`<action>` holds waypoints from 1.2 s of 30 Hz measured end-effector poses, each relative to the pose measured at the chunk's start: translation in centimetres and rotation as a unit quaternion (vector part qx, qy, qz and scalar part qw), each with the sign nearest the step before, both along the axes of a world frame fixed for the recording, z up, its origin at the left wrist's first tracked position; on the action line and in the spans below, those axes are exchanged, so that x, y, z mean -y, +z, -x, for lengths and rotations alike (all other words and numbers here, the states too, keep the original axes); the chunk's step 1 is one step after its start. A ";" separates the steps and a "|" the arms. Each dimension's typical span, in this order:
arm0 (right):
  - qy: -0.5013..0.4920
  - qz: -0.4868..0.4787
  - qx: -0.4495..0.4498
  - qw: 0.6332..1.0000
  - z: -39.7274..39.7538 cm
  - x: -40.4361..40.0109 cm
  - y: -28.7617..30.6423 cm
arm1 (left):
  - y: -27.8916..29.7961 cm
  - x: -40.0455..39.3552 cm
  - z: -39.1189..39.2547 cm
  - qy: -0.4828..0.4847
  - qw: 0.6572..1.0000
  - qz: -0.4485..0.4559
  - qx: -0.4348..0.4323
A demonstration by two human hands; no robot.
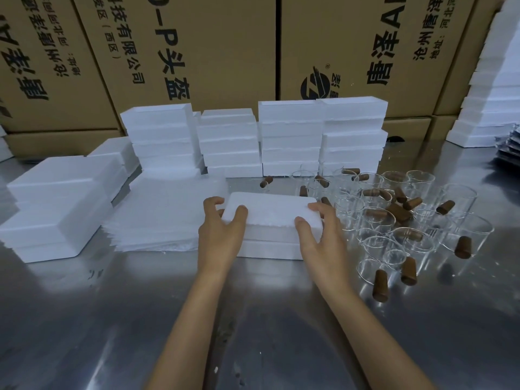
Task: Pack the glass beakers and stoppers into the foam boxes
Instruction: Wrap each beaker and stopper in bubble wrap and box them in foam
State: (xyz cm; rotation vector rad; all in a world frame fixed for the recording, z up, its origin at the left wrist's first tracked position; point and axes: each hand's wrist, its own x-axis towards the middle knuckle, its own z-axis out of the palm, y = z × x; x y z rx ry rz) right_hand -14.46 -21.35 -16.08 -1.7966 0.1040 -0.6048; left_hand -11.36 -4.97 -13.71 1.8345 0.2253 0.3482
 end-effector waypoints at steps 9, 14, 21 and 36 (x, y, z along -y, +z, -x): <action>0.020 -0.012 -0.018 1.000 -0.4 0.1 -0.4 | -0.4 0.4 0.5 -0.024 0.997 -0.046 0.053; 0.010 -0.020 -0.013 1.000 -0.5 0.1 -0.6 | -0.9 1.1 1.3 -0.012 0.992 -0.081 0.094; -0.088 0.002 0.003 0.996 -0.2 1.4 -0.8 | -1.3 2.7 2.2 0.029 0.975 -0.169 0.140; -0.041 -0.116 -0.039 0.992 0.1 1.5 -0.1 | -1.1 4.0 3.2 0.016 0.907 -0.318 0.275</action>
